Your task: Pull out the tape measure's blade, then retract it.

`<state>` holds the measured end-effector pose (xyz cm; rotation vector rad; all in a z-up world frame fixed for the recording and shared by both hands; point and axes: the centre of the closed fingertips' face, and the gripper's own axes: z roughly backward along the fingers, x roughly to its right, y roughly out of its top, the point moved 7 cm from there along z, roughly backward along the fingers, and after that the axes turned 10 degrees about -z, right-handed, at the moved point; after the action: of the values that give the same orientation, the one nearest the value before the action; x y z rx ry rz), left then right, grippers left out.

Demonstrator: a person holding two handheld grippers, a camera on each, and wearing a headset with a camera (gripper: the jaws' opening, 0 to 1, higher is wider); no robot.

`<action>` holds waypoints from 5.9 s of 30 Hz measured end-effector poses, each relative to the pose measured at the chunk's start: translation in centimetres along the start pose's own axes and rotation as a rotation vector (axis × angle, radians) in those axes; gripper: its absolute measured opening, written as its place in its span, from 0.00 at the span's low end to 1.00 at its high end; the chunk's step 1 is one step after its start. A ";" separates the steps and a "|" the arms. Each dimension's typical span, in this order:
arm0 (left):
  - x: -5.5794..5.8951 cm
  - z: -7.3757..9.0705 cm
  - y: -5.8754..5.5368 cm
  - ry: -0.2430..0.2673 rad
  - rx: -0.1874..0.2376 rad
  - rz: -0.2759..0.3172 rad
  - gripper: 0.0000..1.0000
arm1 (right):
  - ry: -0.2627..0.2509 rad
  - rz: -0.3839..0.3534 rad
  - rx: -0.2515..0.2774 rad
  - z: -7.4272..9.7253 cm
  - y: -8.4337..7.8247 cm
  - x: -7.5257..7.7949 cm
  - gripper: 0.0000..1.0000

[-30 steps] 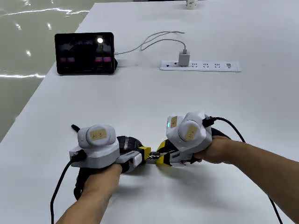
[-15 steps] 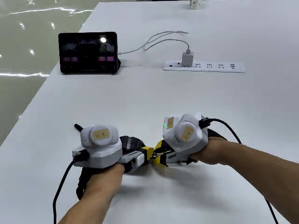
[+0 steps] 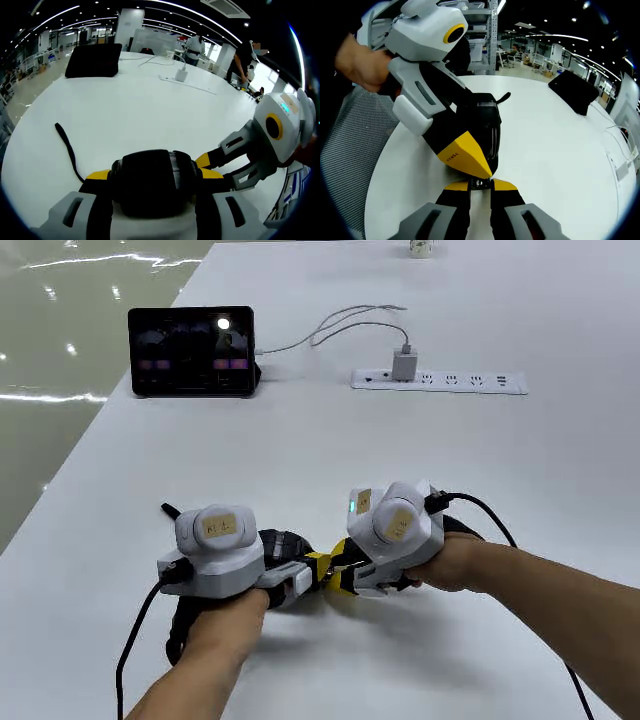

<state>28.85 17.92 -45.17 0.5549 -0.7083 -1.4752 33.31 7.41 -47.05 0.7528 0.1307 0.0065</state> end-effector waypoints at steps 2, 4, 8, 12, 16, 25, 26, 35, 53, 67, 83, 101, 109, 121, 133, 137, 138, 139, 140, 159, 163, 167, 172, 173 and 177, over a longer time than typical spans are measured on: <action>0.0 0.0 0.0 -0.001 0.000 -0.001 0.62 | -0.001 0.004 0.001 0.0 0.0 0.0 0.11; 0.0 0.0 0.0 -0.002 -0.001 -0.008 0.63 | -0.002 0.005 0.002 0.0 0.0 -0.1 0.11; 0.0 -0.1 0.1 -0.010 -0.008 -0.009 0.64 | -0.001 0.006 0.001 -0.1 0.1 0.0 0.12; 0.0 0.0 0.0 -0.008 -0.005 -0.011 0.64 | -0.004 0.009 -0.001 -0.1 0.1 -0.1 0.12; 0.0 -0.1 0.1 -0.013 -0.008 -0.010 0.64 | -0.004 0.008 -0.004 -0.2 0.1 -0.1 0.12; 0.0 -0.2 0.2 -0.020 -0.009 -0.003 0.65 | -0.003 0.004 -0.012 -0.2 0.2 0.0 0.12; -0.1 -0.2 0.2 -0.021 -0.010 -0.002 0.65 | -0.004 0.002 -0.013 -0.2 0.2 0.0 0.12; 0.0 -0.2 0.3 -0.026 -0.014 -0.009 0.65 | -0.008 -0.014 0.000 0.0 0.4 0.0 0.15; -0.7 0.8 0.7 -0.032 0.016 -0.012 0.69 | -0.048 -0.042 -0.003 2.0 -1.0 -0.1 0.21; -0.4 2.0 0.1 -0.062 0.019 -0.065 0.74 | -0.094 -0.084 0.012 4.1 -2.3 -0.5 0.26; -0.3 3.2 -0.9 -0.100 0.015 -0.152 0.77 | -0.159 -0.157 0.055 6.4 -3.8 -1.4 0.32; -0.3 4.8 -1.8 -0.158 0.049 -0.245 0.82 | -0.251 -0.243 0.122 9.5 -5.7 -3.0 0.40; 0.1 5.7 -1.7 -0.187 0.087 -0.292 0.85 | -0.293 -0.275 0.154 11.0 -6.6 -3.9 0.44; 0.4 6.9 -2.3 -0.226 0.119 -0.346 0.86 | -0.348 -0.348 0.217 12.7 -8.2 -6.1 0.54; 0.9 8.2 -3.3 -0.266 0.159 -0.395 0.87 | -0.411 -0.398 0.267 13.9 -9.3 -8.1 0.60; 0.7 8.6 -3.4 -0.265 0.174 -0.409 0.88 | -0.425 -0.407 0.285 14.2 -9.6 -8.9 0.62; 0.7 8.6 -3.4 -0.264 0.177 -0.415 0.88 | -0.428 -0.409 0.290 14.3 -9.7 -9.0 0.63; 0.7 8.8 -3.5 -0.265 0.177 -0.418 0.88 | -0.435 -0.413 0.297 14.4 -9.8 -9.2 0.64; 0.7 8.9 -3.5 -0.267 0.181 -0.419 0.88 | -0.441 -0.414 0.302 14.4 -9.8 -9.3 0.65; 1.3 10.2 -4.2 -0.303 0.218 -0.442 0.99 | -0.511 -0.496 0.363 15.0 -10.5 -11.3 0.80; 1.2 10.3 -4.2 -0.307 0.223 -0.441 0.99 | -0.513 -0.514 0.374 15.0 -10.6 -11.6 0.85; 1.3 10.5 -4.2 -0.314 0.233 -0.444 0.99 | -0.518 -0.516 0.379 15.1 -10.7 -11.9 0.87; 1.4 10.6 -4.2 -0.319 0.239 -0.451 0.99 | -0.525 -0.528 0.390 15.1 -10.6 -12.1 0.92; 1.4 10.6 -4.2 -0.321 0.239 -0.452 0.99 | -0.527 -0.527 0.390 15.1 -10.6 -12.1 0.92; 1.3 10.8 -4.1 -0.322 0.251 -0.460 0.99 | -0.529 -0.531 0.399 15.1 -10.6 -12.1 0.94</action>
<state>18.20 17.42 -40.60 0.7128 -1.0782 -1.9447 22.65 -11.28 -41.99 1.0729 -0.1821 -0.7376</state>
